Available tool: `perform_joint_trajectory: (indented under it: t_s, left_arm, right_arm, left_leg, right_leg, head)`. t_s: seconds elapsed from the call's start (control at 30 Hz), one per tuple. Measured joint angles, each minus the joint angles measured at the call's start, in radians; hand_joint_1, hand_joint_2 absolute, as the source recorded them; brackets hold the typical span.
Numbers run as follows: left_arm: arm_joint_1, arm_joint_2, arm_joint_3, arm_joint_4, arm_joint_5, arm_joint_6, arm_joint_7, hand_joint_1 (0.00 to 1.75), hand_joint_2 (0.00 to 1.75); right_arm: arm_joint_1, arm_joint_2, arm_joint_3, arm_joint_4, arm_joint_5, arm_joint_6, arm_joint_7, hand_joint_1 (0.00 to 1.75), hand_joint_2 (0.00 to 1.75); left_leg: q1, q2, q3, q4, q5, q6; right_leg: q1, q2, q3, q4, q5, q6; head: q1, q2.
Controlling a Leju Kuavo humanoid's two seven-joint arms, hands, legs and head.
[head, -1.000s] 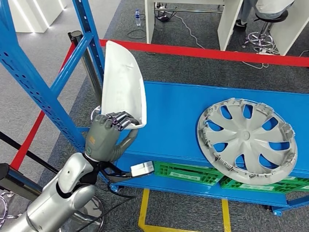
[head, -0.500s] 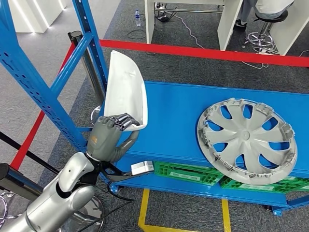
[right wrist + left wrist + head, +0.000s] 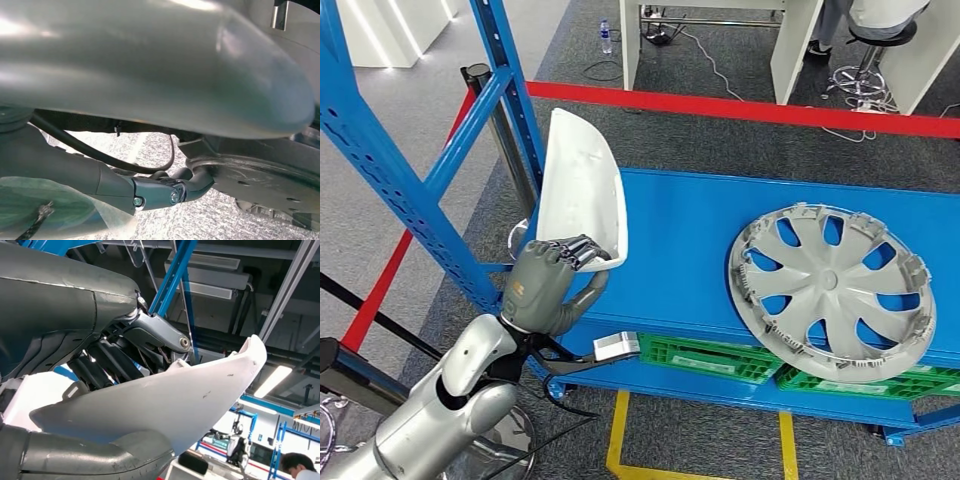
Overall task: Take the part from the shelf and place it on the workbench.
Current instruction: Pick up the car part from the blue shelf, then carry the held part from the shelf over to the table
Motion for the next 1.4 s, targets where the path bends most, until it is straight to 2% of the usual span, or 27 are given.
perform_joint_trajectory:
  t_s: [0.1, 0.13, 0.23, 0.27, 0.3, 0.37, 0.4, 0.43, 0.47, 0.53, 0.57, 0.63, 0.73, 0.77, 0.83, 0.9, 0.93, 0.97, 1.0, 1.07, 1.1, 1.13, 1.23, 1.27, 1.3, 1.33, 1.4]
  left_arm:
    - [0.0, 0.0, 0.0, 0.0, -0.006, 0.002, 0.0, 1.75, 1.75]
    - [0.0, 0.0, 0.0, 0.0, -0.008, 0.003, 0.0, 1.75, 1.75]
    - [-0.001, 0.0, 0.0, 0.0, -0.014, 0.007, 0.0, 1.75, 1.75]
    - [-0.003, -0.001, 0.001, 0.0, -0.015, 0.009, 0.0, 1.75, 1.75]
    - [-0.004, -0.002, 0.001, 0.0, -0.016, 0.011, 0.0, 1.75, 1.75]
    - [-0.004, -0.004, 0.0, 0.001, -0.019, 0.013, 0.0, 1.75, 1.75]
    - [-0.003, -0.004, 0.0, 0.002, -0.021, 0.013, 0.0, 1.75, 1.75]
    - [-0.001, -0.004, -0.001, 0.004, -0.023, 0.013, 0.0, 1.75, 1.75]
    - [0.0, -0.004, -0.002, 0.005, -0.024, 0.013, 0.0, 1.75, 1.75]
    - [-0.001, -0.004, -0.003, 0.007, -0.025, 0.013, 0.0, 1.75, 1.75]
    - [-0.002, -0.004, -0.003, 0.007, -0.026, 0.012, 0.0, 1.75, 1.75]
    - [-0.004, -0.004, -0.002, 0.007, -0.026, 0.012, 0.001, 1.75, 1.75]
    - [-0.004, -0.003, -0.002, 0.008, -0.027, 0.01, 0.001, 1.75, 1.75]
    - [-0.004, -0.003, -0.003, 0.009, -0.027, 0.009, 0.001, 1.75, 1.75]
    - [-0.005, -0.003, -0.003, 0.009, -0.027, 0.009, 0.002, 1.75, 1.75]
    - [-0.004, -0.002, -0.004, 0.01, -0.027, 0.009, 0.002, 1.75, 1.75]
    - [-0.003, -0.002, -0.004, 0.01, -0.027, 0.009, 0.002, 1.75, 1.75]
    - [-0.002, -0.002, -0.004, 0.011, -0.027, 0.009, 0.002, 1.75, 1.75]
    - [-0.002, -0.002, -0.005, 0.011, -0.027, 0.008, 0.002, 1.75, 1.75]
    - [-0.006, -0.002, -0.004, 0.011, -0.027, 0.008, 0.002, 1.75, 1.75]
    - [-0.009, -0.002, -0.004, 0.011, -0.027, 0.007, 0.002, 1.75, 1.75]
    - [-0.011, -0.003, -0.004, 0.011, -0.027, 0.007, 0.003, 1.75, 1.75]
    - [-0.012, -0.003, -0.004, 0.011, -0.028, 0.003, 0.004, 1.75, 1.75]
    - [-0.012, -0.004, -0.005, 0.011, -0.028, 0.002, 0.005, 1.75, 1.75]
    - [-0.012, -0.004, -0.005, 0.011, -0.028, 0.001, 0.005, 1.75, 1.75]
    - [-0.012, -0.005, -0.005, 0.011, -0.028, 0.0, 0.005, 1.75, 1.75]
    - [-0.011, -0.007, -0.006, 0.011, -0.028, -0.002, 0.006, 1.75, 1.75]
  right_arm:
    - [0.0, -0.002, 0.0, -0.006, 0.0, -0.003, 0.0, 0.0, 0.0]
    - [0.001, -0.003, 0.0, -0.008, 0.0, -0.004, 0.0, 0.0, 0.0]
    - [0.001, -0.006, 0.0, -0.019, 0.0, -0.009, 0.0, 0.0, 0.0]
    - [0.001, -0.008, 0.0, -0.023, 0.0, -0.011, 0.001, 0.0, 0.0]
    - [0.001, -0.009, 0.0, -0.026, 0.0, -0.014, 0.0, 0.0, 0.0]
    - [0.001, -0.012, 0.0, -0.029, 0.0, -0.017, 0.0, 0.0, 0.0]
    - [0.001, -0.013, 0.0, -0.029, 0.0, -0.018, 0.0, 0.0, 0.0]
    - [0.002, -0.014, 0.0, -0.029, 0.0, -0.019, 0.0, 0.0, 0.0]
    - [0.002, -0.015, 0.0, -0.029, 0.0, -0.019, 0.0, 0.0, 0.0]
    - [0.002, -0.017, 0.0, -0.029, 0.0, -0.019, 0.0, 0.0, 0.0]
    - [0.002, -0.015, 0.0, -0.03, 0.0, -0.018, 0.0, 0.0, 0.0]
    - [0.002, -0.013, 0.0, -0.034, 0.0, -0.018, -0.001, 0.0, 0.0]
    - [0.001, -0.015, 0.0, -0.04, 0.0, -0.018, -0.003, 0.0, 0.0]
    - [0.001, -0.015, 0.0, -0.041, -0.001, -0.019, -0.004, 0.0, 0.0]
    - [0.002, -0.016, 0.0, -0.044, -0.001, -0.019, -0.005, 0.0, 0.0]
    - [0.003, -0.017, 0.0, -0.046, 0.0, -0.02, -0.006, 0.0, 0.0]
    - [0.004, -0.017, 0.0, -0.046, -0.001, -0.02, -0.006, 0.0, 0.0]
    - [0.004, -0.017, 0.0, -0.047, -0.001, -0.02, -0.006, 0.0, 0.0]
    - [0.003, -0.017, 0.0, -0.048, -0.001, -0.02, -0.006, 0.0, 0.0]
    - [0.003, -0.017, 0.0, -0.051, -0.001, -0.02, -0.007, 0.0, 0.0]
    - [0.003, -0.017, 0.0, -0.054, -0.001, -0.02, -0.007, 0.0, 0.0]
    - [0.003, -0.017, 0.0, -0.056, -0.001, -0.02, -0.008, 0.0, 0.0]
    - [0.003, -0.017, 0.0, -0.061, -0.001, -0.025, -0.009, 0.0, 0.0]
    - [0.004, -0.019, 0.0, -0.062, -0.001, -0.027, -0.009, 0.0, 0.0]
    - [0.005, -0.02, 0.001, -0.064, -0.001, -0.03, -0.009, 0.0, 0.0]
    - [0.005, -0.022, 0.0, -0.066, -0.001, -0.033, -0.009, 0.0, 0.0]
    - [0.006, -0.024, 0.0, -0.067, -0.001, -0.037, -0.009, 0.0, 0.0]
  left_leg:
    - [0.0, 0.0, 0.0, 0.0, 0.0, 0.0]
    - [-0.001, 0.0, 0.0, 0.003, 0.0, 0.002]
    - [-0.002, 0.003, 0.005, -0.015, 0.018, 0.022]
    - [0.001, 0.007, 0.011, -0.032, 0.029, 0.03]
    - [0.004, 0.01, 0.015, -0.047, 0.039, 0.036]
    - [0.008, 0.017, 0.016, -0.058, 0.046, 0.04]
    - [0.009, 0.02, 0.015, -0.057, 0.046, 0.039]
    - [0.01, 0.022, 0.013, -0.056, 0.046, 0.036]
    - [0.013, 0.024, 0.012, -0.053, 0.044, 0.032]
    - [0.022, 0.024, 0.007, -0.035, 0.036, 0.014]
    - [0.023, 0.023, 0.0, -0.019, 0.028, 0.002]
    - [0.021, 0.019, -0.024, 0.017, 0.02, -0.016]
    - [0.021, 0.018, -0.049, 0.037, 0.018, -0.027]
    - [0.022, 0.023, -0.057, 0.05, 0.003, -0.03]
    - [0.024, 0.033, -0.09, 0.138, -0.066, -0.031]
    - [0.021, 0.036, -0.136, 0.275, -0.147, -0.023]
    - [0.018, 0.037, -0.146, 0.32, -0.167, -0.017]
    - [0.013, 0.036, -0.139, 0.329, -0.169, -0.009]
    - [0.006, 0.036, -0.111, 0.295, -0.151, 0.0]
    - [-0.01, 0.038, -0.018, 0.149, -0.096, 0.02]
    - [-0.017, 0.04, 0.022, 0.081, -0.078, 0.027]
    - [-0.022, 0.041, 0.044, 0.038, -0.069, 0.032]
    - [-0.024, 0.041, 0.043, 0.01, -0.048, 0.035]
    - [-0.022, 0.043, 0.038, 0.001, -0.034, 0.037]
    - [-0.019, 0.045, 0.029, -0.008, -0.017, 0.04]
    - [-0.016, 0.046, 0.017, -0.015, -0.002, 0.043]
    - [-0.016, 0.048, -0.013, -0.015, 0.022, 0.046]
  right_leg:
    - [0.0, 0.0, 0.0, 0.0, 0.0, 0.0]
    - [-0.002, 0.0, 0.0, -0.001, 0.003, 0.004]
    - [-0.005, 0.001, -0.001, -0.01, 0.008, 0.019]
    - [-0.004, -0.001, -0.008, 0.001, -0.004, 0.021]
    - [-0.004, -0.004, -0.025, 0.033, -0.025, 0.022]
    - [-0.009, -0.01, -0.082, 0.153, -0.087, 0.028]
    - [-0.013, -0.011, -0.11, 0.214, -0.109, 0.034]
    - [-0.017, -0.012, -0.127, 0.249, -0.114, 0.041]
    - [-0.023, -0.013, -0.125, 0.246, -0.1, 0.048]
    - [-0.035, -0.013, -0.069, 0.136, -0.035, 0.067]
    - [-0.039, -0.009, -0.039, 0.079, -0.015, 0.077]
    - [-0.043, 0.001, -0.017, 0.031, -0.007, 0.071]
    - [-0.04, 0.001, -0.039, 0.052, -0.004, 0.041]
    - [-0.038, -0.001, -0.046, 0.056, -0.001, 0.033]
    - [-0.031, -0.008, -0.06, 0.057, 0.006, 0.016]
    - [-0.019, -0.014, -0.075, 0.057, 0.017, 0.003]
    - [-0.013, -0.017, -0.082, 0.057, 0.022, -0.002]
    - [-0.008, -0.019, -0.09, 0.057, 0.028, -0.005]
    - [-0.005, -0.021, -0.096, 0.057, 0.034, -0.007]
    - [-0.003, -0.022, -0.105, 0.057, 0.046, -0.009]
    - [-0.003, -0.023, -0.108, 0.056, 0.052, -0.007]
    - [-0.003, -0.024, -0.111, 0.056, 0.059, -0.003]
    - [-0.006, -0.026, -0.118, 0.047, 0.082, 0.014]
    - [-0.005, -0.025, -0.123, 0.049, 0.075, 0.017]
    - [-0.004, -0.024, -0.133, 0.063, 0.052, 0.021]
    - [-0.003, -0.023, -0.147, 0.097, 0.011, 0.024]
    - [-0.003, -0.022, -0.174, 0.207, -0.079, 0.03]
  head:
    - [0.0, 0.0]
    - [0.0, 0.0]
    - [-0.001, 0.0]
    - [-0.001, 0.0]
    - [0.0, 0.0]
    - [0.003, 0.0]
    - [0.003, 0.0]
    - [0.003, 0.0]
    - [0.003, 0.0]
    - [0.003, 0.0]
    - [0.007, 0.0]
    - [0.012, 0.0]
    - [0.004, 0.0]
    - [0.002, 0.0]
    - [-0.002, 0.0]
    - [-0.004, 0.0]
    - [-0.004, 0.0]
    - [-0.004, 0.0]
    - [-0.004, 0.0]
    - [-0.004, 0.0]
    - [-0.004, 0.0]
    - [-0.004, 0.0]
    - [-0.004, 0.0]
    - [-0.003, 0.0]
    - [-0.002, 0.0]
    - [-0.001, 0.0]
    - [0.001, 0.0]
